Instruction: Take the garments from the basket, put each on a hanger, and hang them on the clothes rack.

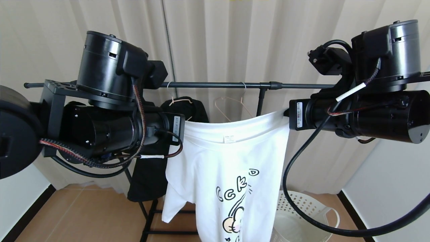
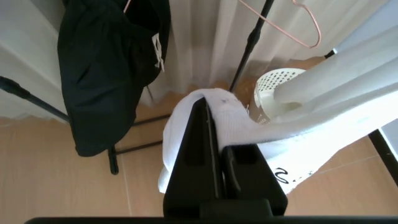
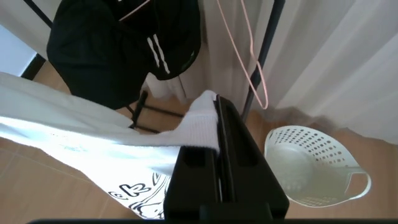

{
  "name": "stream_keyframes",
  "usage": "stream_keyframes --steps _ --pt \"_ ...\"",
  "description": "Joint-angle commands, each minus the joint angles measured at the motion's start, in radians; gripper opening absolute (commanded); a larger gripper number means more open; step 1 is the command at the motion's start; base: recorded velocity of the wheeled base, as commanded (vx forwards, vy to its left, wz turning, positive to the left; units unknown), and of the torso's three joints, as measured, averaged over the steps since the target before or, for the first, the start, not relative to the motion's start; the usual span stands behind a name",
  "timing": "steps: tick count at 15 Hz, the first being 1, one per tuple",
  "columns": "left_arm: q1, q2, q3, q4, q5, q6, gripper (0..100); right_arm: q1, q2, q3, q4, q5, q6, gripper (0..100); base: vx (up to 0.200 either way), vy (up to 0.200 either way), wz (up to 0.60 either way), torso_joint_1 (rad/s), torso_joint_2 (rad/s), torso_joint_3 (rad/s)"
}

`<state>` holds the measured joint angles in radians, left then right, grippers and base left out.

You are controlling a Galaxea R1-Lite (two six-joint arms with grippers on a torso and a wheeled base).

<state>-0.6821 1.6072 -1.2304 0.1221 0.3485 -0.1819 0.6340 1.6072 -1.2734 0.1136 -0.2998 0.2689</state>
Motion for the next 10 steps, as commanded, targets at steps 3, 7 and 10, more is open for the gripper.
stream_keyframes --steps 3,7,10 --pt "0.003 0.003 -0.031 -0.001 0.000 0.013 0 0.013 -0.015 0.028 0.009 -0.009 -0.007 0 0.000 0.000 0.00 0.000 0.00 0.000" --pt "0.062 0.071 -0.098 -0.006 -0.010 0.096 0 0.064 -0.115 0.144 0.014 -0.012 -0.137 0 0.000 0.000 0.00 0.000 0.00 0.000" --pt "0.067 0.131 -0.172 -0.009 -0.019 0.134 0 0.148 -0.153 0.195 0.028 -0.012 -0.185 0 0.000 0.000 0.00 0.000 0.00 0.000"
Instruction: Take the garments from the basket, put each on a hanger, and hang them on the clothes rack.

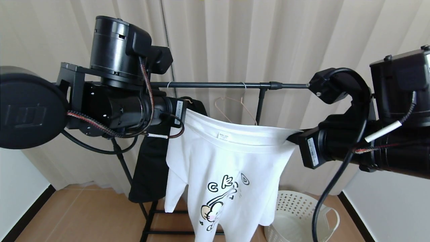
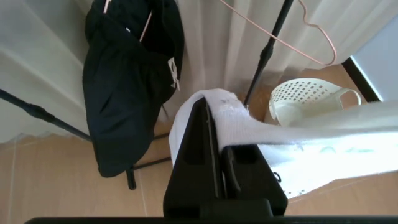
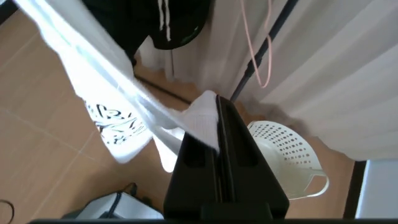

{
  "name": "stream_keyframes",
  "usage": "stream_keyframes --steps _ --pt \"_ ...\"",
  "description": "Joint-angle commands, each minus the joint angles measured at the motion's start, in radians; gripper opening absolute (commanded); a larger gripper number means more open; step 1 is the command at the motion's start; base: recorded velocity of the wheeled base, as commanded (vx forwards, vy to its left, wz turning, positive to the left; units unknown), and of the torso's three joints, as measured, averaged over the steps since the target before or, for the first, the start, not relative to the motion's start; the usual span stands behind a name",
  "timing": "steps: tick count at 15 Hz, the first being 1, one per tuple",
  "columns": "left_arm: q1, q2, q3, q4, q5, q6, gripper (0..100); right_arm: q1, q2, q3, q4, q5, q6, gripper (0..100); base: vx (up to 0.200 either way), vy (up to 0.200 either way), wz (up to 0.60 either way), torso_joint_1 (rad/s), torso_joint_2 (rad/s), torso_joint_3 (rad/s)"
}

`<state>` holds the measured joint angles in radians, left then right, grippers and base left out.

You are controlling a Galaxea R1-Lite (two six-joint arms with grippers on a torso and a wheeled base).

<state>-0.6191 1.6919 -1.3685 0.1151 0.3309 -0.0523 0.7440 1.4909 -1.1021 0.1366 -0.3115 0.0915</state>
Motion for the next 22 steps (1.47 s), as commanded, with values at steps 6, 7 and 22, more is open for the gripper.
stream_keyframes --steps 6,7,22 --pt "0.002 0.124 -0.184 -0.002 -0.184 0.025 0 0.255 -0.003 0.024 0.061 0.003 0.054 0 0.000 0.000 0.00 0.000 0.00 0.000" --pt "0.002 0.130 -0.201 -0.002 -0.231 0.026 0 0.299 0.028 0.021 0.061 0.002 0.094 0 0.000 0.000 0.00 0.000 0.00 0.000" --pt "0.012 0.146 -0.267 -0.002 -0.398 0.019 0 0.413 0.233 -0.254 0.081 -0.005 0.521 0 0.000 0.000 0.00 0.000 0.00 0.000"
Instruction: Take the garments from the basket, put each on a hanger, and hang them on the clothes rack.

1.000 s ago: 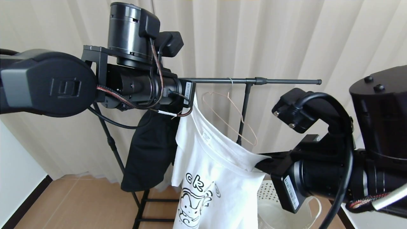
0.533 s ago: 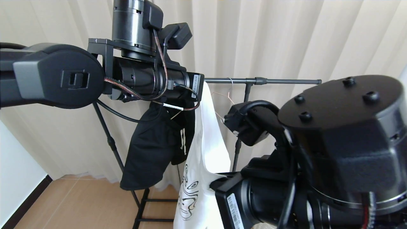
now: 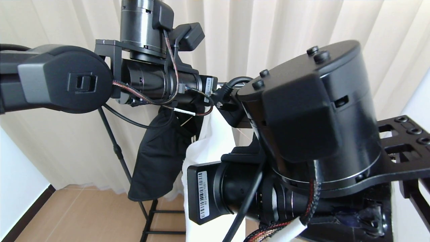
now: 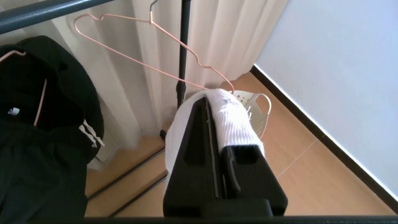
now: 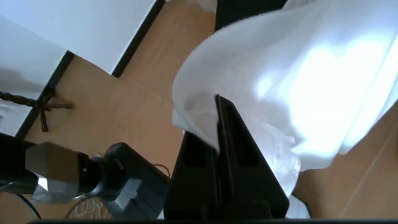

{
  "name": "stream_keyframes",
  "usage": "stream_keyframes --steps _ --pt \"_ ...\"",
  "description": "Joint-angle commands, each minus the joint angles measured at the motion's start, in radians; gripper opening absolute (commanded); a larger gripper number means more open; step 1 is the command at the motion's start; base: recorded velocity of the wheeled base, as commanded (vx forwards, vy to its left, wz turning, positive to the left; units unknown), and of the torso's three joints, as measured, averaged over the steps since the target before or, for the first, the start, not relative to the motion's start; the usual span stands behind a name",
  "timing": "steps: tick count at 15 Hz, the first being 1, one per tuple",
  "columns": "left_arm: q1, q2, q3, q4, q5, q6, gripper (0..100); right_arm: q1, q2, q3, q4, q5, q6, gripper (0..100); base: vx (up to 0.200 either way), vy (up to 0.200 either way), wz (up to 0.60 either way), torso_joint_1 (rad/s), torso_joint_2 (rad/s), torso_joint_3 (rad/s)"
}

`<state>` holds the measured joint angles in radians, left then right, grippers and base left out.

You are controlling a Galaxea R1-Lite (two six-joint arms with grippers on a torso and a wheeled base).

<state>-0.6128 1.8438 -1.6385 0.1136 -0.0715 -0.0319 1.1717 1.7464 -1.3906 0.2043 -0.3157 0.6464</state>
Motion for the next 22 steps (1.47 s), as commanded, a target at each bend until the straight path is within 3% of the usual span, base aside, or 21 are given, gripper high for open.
stream_keyframes --steps 1,3,5,9,10,12,15,19,22 --pt "0.024 -0.009 0.005 0.004 0.004 -0.002 0 -0.038 -0.047 0.071 0.020 0.000 -0.105 0 0.000 0.000 0.00 0.000 0.00 0.000" --pt "0.042 -0.018 0.005 0.009 0.038 -0.005 0 -0.098 -0.096 0.150 0.020 0.000 -0.234 0 0.000 0.000 0.00 0.000 0.00 0.000" --pt "0.062 -0.040 0.012 0.049 0.105 -0.005 0 -0.222 -0.128 0.219 0.007 0.000 -0.372 0 0.000 0.000 0.00 0.000 0.00 0.000" --pt "0.068 -0.101 0.022 0.199 0.185 -0.026 0 -0.396 -0.080 0.179 -0.016 0.001 -0.430 0 0.000 0.000 0.00 0.000 0.00 0.000" --pt "0.067 -0.127 0.037 0.278 0.240 -0.037 0 -0.426 -0.025 0.139 -0.052 0.000 -0.429 0 0.000 0.000 0.00 0.000 0.00 0.000" --pt "0.057 -0.156 0.069 0.371 0.272 -0.066 0 -0.438 0.039 0.087 -0.097 -0.016 -0.421 0 0.000 0.000 0.00 0.000 0.00 0.000" --pt "-0.032 -0.186 0.143 0.503 0.274 -0.191 0 -0.438 0.173 -0.024 -0.171 -0.086 -0.333 0 0.000 0.000 0.00 0.000 0.00 0.000" --pt "-0.156 -0.184 0.301 0.509 0.259 -0.310 0 -0.435 0.306 -0.206 -0.174 -0.097 -0.162 0 0.000 0.000 0.00 0.000 0.00 0.000" --pt "-0.278 -0.120 0.313 0.463 0.174 -0.454 0 -0.420 0.334 -0.283 -0.175 -0.095 -0.057 0 0.000 0.000 0.00 0.000 0.00 0.000"
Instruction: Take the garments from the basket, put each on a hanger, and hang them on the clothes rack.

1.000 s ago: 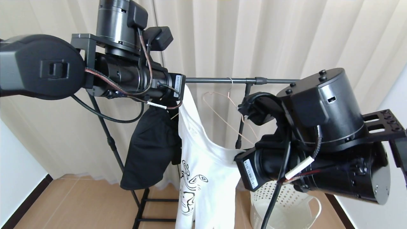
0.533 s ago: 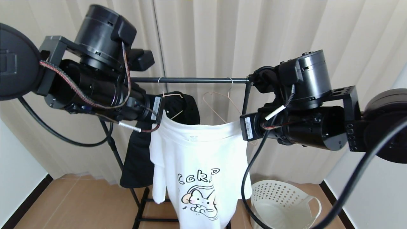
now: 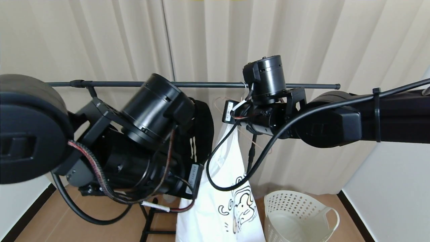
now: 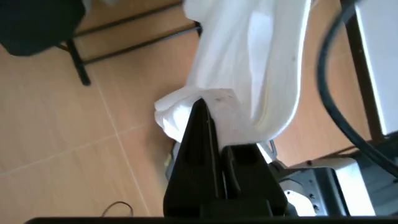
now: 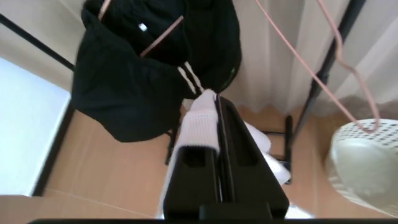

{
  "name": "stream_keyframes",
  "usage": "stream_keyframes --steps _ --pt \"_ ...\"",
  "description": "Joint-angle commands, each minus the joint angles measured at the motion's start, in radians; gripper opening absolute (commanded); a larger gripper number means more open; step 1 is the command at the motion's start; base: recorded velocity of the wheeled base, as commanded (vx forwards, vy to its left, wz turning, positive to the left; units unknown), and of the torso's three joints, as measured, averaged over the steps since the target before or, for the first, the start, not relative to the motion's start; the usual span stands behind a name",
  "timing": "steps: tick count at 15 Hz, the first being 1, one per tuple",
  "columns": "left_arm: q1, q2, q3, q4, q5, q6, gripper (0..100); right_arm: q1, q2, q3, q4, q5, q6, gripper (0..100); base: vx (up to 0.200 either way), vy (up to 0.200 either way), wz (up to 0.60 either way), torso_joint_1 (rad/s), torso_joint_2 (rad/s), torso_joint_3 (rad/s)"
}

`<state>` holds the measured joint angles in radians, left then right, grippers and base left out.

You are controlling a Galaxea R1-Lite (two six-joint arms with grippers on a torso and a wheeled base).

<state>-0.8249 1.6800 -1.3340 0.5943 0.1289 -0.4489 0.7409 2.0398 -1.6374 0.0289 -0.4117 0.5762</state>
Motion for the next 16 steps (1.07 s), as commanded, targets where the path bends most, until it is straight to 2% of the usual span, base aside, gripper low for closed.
stream_keyframes --steps 1,4,9,10,13,15,16 --pt "-0.094 0.069 0.009 -0.048 -0.028 -0.062 0 0.017 0.040 -0.044 0.000 0.001 0.025 0 0.000 0.000 0.00 0.000 0.00 0.000" --pt "-0.171 0.156 0.004 -0.208 -0.014 -0.159 0 0.029 0.037 -0.044 0.000 0.001 0.047 0 0.000 0.000 0.00 0.000 0.00 0.000" --pt "-0.137 0.101 0.027 -0.203 0.058 -0.148 0 0.017 0.011 -0.028 0.012 -0.001 0.042 0 0.000 0.000 0.00 0.000 0.00 0.000" --pt "-0.112 0.053 0.065 -0.203 0.087 -0.122 0 0.002 -0.004 -0.005 0.012 -0.004 0.033 0 0.000 0.000 0.00 0.000 0.00 0.000" --pt "0.027 -0.045 0.173 -0.206 0.095 -0.008 0 -0.021 -0.067 0.041 0.012 -0.004 -0.016 0 0.000 0.000 0.00 0.000 0.00 0.000" --pt "0.121 -0.057 0.184 -0.211 0.097 0.024 0 -0.034 -0.125 0.085 0.012 -0.022 -0.064 0 0.000 0.000 0.00 0.000 0.00 0.000" --pt "0.141 -0.052 0.168 -0.214 0.097 0.026 0 -0.035 -0.156 0.116 0.012 -0.050 -0.101 0 0.000 0.000 0.00 0.000 0.00 0.000"
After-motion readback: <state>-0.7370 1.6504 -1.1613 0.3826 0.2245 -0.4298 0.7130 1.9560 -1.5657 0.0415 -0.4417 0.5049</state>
